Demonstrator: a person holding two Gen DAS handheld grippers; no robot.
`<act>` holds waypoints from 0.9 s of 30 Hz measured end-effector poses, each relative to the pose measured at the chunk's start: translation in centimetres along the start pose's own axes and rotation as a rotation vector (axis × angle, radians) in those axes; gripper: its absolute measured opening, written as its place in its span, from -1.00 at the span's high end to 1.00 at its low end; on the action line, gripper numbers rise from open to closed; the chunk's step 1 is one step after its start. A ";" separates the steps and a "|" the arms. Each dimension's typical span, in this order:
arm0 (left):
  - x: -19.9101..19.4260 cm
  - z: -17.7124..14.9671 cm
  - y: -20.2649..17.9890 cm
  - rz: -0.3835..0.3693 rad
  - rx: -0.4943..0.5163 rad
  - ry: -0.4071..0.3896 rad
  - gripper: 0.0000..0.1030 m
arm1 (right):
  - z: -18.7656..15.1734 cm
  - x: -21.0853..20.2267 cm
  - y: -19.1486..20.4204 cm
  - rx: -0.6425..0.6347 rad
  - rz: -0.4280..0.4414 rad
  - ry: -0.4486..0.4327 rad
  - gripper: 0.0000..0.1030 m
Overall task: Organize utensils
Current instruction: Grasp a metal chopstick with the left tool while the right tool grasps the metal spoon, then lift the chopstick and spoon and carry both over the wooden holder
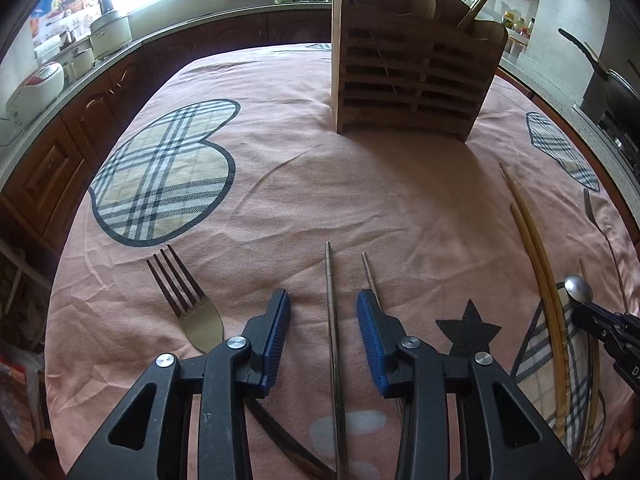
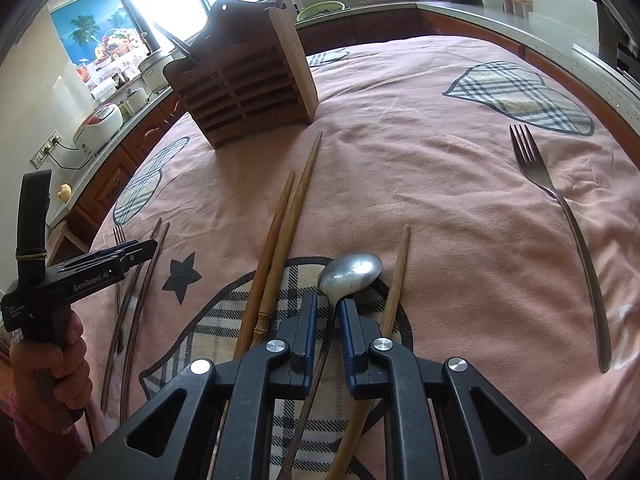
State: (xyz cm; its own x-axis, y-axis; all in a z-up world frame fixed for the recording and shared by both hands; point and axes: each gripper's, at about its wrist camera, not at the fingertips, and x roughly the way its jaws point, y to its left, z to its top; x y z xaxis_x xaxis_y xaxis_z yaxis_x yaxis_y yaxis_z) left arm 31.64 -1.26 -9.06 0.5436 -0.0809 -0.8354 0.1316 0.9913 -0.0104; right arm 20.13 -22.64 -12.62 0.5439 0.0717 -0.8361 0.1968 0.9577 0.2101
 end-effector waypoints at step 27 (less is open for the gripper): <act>-15.0 -1.7 3.1 -0.244 -0.129 -0.228 0.93 | 2.5 -7.4 2.5 -0.047 0.122 -0.199 0.95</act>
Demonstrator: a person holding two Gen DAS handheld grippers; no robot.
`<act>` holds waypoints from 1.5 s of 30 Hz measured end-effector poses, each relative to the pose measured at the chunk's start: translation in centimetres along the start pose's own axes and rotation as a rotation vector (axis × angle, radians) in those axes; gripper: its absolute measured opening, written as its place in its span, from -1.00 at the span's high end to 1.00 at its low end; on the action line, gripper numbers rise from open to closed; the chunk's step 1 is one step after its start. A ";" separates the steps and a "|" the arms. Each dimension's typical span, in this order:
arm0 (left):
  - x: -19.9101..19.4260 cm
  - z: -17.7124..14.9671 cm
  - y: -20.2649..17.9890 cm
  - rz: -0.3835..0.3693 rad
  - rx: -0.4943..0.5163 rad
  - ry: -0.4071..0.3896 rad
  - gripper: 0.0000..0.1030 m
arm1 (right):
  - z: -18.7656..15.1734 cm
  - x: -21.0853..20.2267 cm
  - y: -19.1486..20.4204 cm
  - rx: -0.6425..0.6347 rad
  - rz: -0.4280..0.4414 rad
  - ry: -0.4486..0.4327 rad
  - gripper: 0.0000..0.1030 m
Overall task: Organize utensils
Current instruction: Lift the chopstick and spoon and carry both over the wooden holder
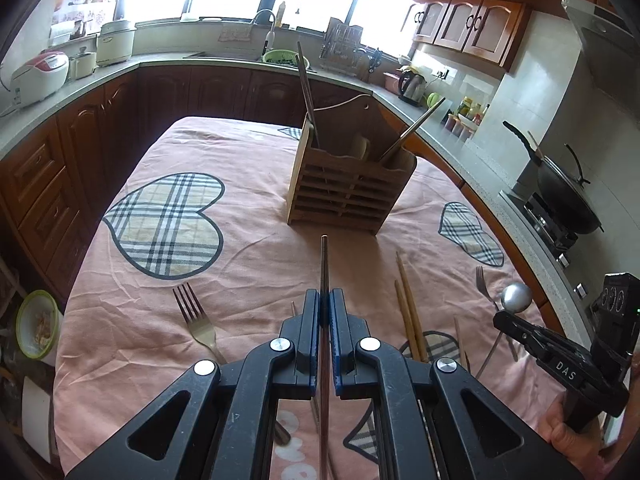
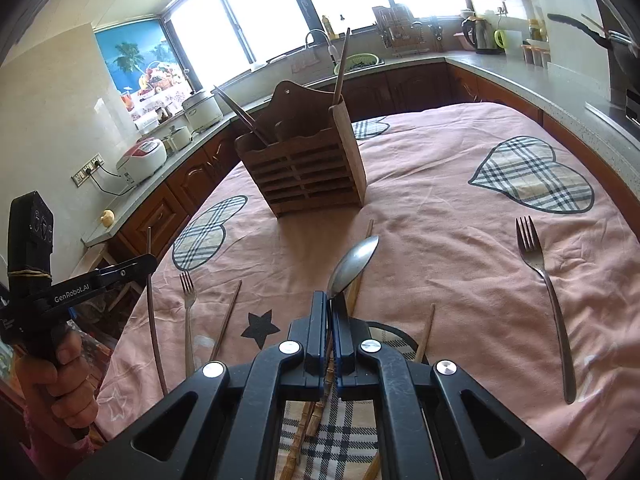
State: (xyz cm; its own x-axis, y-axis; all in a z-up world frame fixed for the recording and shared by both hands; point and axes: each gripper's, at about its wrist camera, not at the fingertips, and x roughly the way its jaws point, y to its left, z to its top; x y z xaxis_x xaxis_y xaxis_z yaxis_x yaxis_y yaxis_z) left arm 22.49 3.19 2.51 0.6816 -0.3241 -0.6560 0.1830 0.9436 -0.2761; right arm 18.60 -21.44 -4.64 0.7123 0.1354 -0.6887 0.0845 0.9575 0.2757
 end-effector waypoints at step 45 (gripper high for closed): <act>-4.8 3.9 1.9 -0.072 -0.058 -0.210 0.93 | 6.2 -2.2 1.6 -0.056 0.014 -0.154 0.96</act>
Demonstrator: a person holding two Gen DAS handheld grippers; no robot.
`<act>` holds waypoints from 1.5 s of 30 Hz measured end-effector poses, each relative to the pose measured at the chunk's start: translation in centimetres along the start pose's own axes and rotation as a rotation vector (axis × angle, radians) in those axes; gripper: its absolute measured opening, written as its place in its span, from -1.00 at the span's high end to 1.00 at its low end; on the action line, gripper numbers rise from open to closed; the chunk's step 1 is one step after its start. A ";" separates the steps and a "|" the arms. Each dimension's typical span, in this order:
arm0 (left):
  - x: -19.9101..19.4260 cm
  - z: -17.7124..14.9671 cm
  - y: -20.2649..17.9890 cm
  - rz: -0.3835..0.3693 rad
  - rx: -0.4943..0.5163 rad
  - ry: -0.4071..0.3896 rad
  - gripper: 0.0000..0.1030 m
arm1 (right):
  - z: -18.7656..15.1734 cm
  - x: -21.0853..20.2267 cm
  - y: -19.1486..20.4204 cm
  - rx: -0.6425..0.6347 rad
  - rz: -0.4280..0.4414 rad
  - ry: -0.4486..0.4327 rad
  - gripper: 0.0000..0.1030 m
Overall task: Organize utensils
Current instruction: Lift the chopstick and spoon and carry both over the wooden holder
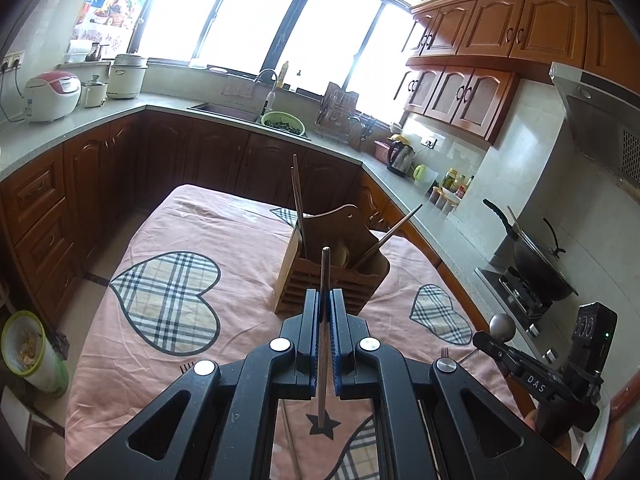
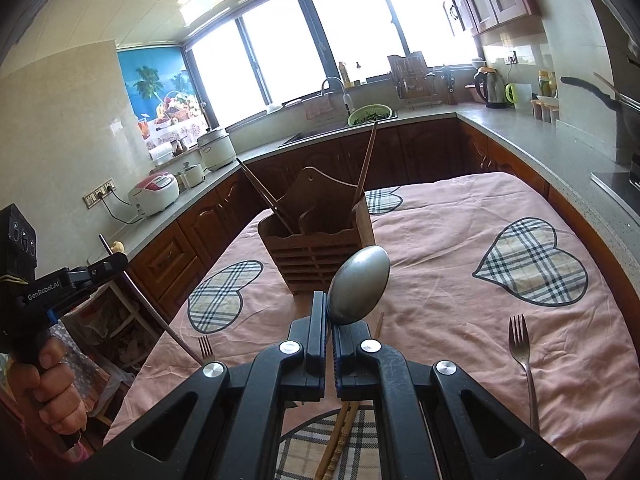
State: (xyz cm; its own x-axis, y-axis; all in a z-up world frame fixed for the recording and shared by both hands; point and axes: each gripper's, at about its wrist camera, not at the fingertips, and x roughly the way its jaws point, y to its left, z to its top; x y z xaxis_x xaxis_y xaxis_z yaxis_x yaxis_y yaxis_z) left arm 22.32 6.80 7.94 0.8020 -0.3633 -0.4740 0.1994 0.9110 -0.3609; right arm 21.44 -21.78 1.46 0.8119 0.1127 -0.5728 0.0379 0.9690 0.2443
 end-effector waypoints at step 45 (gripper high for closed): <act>15.2 7.6 1.6 0.044 -0.035 -0.235 0.93 | 12.5 11.2 0.7 -0.133 -0.080 -0.146 0.96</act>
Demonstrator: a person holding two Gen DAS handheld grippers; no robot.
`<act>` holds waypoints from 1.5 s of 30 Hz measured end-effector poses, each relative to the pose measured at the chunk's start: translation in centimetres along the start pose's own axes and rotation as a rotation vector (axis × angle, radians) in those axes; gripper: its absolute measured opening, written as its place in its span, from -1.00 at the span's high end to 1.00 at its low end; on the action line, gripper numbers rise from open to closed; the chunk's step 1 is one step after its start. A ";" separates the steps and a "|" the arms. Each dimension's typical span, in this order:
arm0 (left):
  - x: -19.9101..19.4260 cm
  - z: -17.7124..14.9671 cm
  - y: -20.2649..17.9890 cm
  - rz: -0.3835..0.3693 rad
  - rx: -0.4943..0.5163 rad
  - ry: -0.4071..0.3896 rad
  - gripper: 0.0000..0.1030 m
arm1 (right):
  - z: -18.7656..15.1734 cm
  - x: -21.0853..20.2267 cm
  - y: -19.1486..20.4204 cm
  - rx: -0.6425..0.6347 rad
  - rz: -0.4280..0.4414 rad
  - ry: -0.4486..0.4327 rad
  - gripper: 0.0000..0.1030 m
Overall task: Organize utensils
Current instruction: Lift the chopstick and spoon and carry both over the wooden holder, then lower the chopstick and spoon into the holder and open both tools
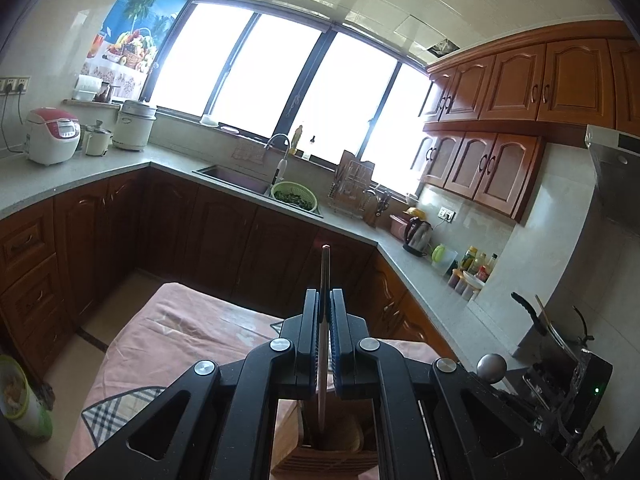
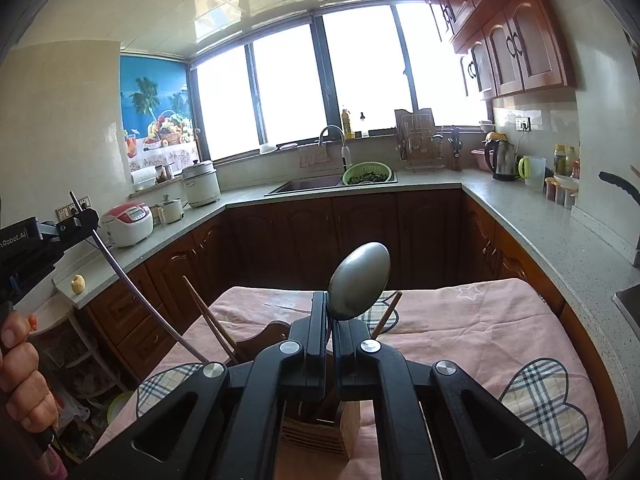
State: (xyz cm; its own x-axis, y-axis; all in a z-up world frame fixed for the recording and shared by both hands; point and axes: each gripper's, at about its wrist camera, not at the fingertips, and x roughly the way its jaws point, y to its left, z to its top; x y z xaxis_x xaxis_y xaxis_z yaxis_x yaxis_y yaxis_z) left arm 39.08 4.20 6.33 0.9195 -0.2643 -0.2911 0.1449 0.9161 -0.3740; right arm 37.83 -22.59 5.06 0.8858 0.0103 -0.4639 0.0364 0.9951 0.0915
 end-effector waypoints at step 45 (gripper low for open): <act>8.4 -2.9 1.6 0.064 -0.007 0.200 0.35 | -5.5 5.6 -0.8 0.067 0.030 0.211 0.58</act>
State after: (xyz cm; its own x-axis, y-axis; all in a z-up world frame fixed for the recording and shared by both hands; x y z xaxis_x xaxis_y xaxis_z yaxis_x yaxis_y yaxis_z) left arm 46.00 2.53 0.76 0.8359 -0.2612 -0.4827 0.0858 0.9309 -0.3552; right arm 40.17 -22.78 -2.47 0.7707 0.0673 -0.6336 0.0482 0.9854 0.1632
